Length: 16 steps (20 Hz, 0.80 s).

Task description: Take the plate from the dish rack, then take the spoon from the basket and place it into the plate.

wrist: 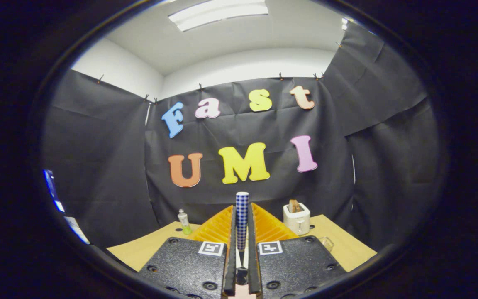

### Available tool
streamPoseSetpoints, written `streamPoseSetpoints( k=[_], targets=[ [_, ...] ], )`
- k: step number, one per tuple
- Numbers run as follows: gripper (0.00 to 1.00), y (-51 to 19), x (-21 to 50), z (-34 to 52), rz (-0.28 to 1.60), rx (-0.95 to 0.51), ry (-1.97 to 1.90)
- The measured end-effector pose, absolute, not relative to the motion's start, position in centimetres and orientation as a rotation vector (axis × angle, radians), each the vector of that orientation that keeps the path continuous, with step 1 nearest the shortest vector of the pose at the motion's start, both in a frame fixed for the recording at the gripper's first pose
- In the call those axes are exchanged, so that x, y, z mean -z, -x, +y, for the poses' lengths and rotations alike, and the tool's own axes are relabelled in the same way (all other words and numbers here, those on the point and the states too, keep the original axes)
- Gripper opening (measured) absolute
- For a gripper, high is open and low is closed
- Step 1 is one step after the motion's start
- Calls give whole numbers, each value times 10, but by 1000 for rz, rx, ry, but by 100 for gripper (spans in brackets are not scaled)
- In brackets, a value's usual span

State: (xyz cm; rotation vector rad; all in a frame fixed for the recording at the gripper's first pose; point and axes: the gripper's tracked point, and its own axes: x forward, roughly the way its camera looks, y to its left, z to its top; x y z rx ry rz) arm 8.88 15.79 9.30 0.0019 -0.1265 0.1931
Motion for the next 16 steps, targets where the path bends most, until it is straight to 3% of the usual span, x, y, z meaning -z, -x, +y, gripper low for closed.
streamPoseSetpoints(
  k=[11,16],
  targets=[
    [18,-135,108,195,42,-171,48],
    [18,-143,133,176,53,-132,-3]
  ],
)
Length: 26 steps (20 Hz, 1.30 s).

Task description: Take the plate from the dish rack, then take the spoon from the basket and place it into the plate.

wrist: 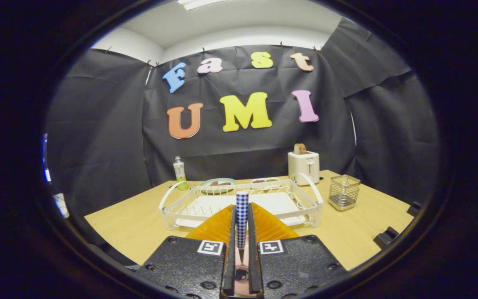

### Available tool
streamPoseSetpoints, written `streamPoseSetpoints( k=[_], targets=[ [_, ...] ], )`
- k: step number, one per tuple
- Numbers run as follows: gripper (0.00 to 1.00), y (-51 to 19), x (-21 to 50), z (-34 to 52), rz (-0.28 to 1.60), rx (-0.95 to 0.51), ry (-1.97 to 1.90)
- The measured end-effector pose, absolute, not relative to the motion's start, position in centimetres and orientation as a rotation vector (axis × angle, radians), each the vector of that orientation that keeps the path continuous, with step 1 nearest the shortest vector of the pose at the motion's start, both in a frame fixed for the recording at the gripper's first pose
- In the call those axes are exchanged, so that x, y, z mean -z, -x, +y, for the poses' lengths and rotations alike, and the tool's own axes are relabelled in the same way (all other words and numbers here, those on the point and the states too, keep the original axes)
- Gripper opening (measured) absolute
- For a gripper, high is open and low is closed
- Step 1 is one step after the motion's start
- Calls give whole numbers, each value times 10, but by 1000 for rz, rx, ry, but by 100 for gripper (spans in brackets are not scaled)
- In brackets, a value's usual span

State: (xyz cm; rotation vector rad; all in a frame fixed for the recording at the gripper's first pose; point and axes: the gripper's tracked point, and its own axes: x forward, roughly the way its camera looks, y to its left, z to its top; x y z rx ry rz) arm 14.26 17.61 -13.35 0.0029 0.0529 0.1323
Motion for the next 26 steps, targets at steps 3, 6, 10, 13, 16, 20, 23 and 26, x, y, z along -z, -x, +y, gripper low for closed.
streamPoseSetpoints(
  k=[3,6,10,13,16,20,23,26],
  targets=[
    [18,-141,139,168,59,-129,-34],
    [19,-137,142,163,51,-117,-29],
    [21,-129,141,163,14,-123,10],
    [26,-122,145,154,44,-109,36],
    [38,-114,137,146,43,-96,48],
    [52,-100,113,129,-16,-70,81],
    [68,-87,99,122,-12,-82,103],
    [89,-70,79,114,-19,-97,86]
  ],
)
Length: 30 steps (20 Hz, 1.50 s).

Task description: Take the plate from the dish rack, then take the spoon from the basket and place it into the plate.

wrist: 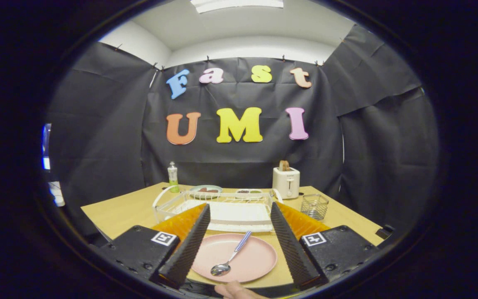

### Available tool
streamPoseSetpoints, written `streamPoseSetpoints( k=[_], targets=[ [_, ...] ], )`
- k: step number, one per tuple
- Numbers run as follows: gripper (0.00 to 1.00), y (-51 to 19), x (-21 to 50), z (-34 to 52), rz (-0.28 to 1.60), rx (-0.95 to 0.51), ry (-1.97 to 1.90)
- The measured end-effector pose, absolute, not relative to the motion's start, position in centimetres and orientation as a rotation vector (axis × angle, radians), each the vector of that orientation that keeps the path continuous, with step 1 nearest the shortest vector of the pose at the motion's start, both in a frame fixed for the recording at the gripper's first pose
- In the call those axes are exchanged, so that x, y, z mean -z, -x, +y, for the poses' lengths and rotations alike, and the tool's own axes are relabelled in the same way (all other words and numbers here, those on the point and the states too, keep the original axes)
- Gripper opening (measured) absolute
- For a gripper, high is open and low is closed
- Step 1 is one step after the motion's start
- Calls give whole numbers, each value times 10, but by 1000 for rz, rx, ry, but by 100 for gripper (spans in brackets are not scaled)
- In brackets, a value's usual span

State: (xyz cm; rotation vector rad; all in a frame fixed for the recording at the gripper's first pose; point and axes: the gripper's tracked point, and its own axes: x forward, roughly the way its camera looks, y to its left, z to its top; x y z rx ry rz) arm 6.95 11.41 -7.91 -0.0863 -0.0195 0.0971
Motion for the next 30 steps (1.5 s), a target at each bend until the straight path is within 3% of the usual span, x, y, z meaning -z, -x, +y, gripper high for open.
streamPoseSetpoints(
  k=[1,3,17,30],
  targets=[
    [97,-64,72,109,-24,-89,81],
    [100,-54,58,98,-38,-77,66],
    [100,10,-13,31,-103,-1,34],
    [100,16,-6,25,-85,-8,37]
  ],
)
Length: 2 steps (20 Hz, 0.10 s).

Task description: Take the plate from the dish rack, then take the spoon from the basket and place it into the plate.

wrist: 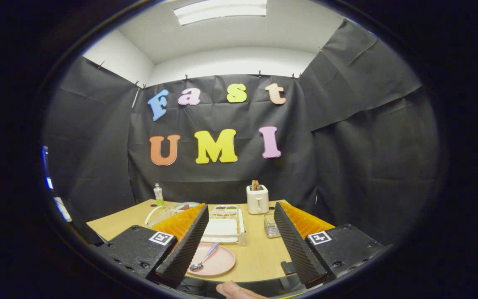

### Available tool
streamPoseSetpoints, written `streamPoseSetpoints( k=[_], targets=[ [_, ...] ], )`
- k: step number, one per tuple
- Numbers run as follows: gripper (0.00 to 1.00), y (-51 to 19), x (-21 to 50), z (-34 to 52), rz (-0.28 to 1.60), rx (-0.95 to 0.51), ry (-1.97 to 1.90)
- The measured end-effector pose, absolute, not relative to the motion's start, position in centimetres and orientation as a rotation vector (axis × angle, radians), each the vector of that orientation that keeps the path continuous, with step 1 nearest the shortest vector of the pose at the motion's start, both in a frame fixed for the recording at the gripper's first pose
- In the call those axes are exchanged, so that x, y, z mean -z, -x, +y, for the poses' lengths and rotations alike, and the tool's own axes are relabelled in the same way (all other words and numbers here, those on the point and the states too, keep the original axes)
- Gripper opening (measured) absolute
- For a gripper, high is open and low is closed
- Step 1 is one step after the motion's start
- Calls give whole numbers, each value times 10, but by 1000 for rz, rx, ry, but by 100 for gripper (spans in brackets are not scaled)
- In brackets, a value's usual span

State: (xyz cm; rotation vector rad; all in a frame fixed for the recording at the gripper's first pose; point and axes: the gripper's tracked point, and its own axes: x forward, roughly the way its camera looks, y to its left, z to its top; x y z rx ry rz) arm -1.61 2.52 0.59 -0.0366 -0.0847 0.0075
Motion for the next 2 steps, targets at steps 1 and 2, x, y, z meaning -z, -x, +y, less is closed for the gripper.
streamPoseSetpoints(
  k=[1,2],
  targets=[
    [100,17,-5,27,-83,-12,38],
    [100,17,-3,29,-78,-18,38]
  ],
)
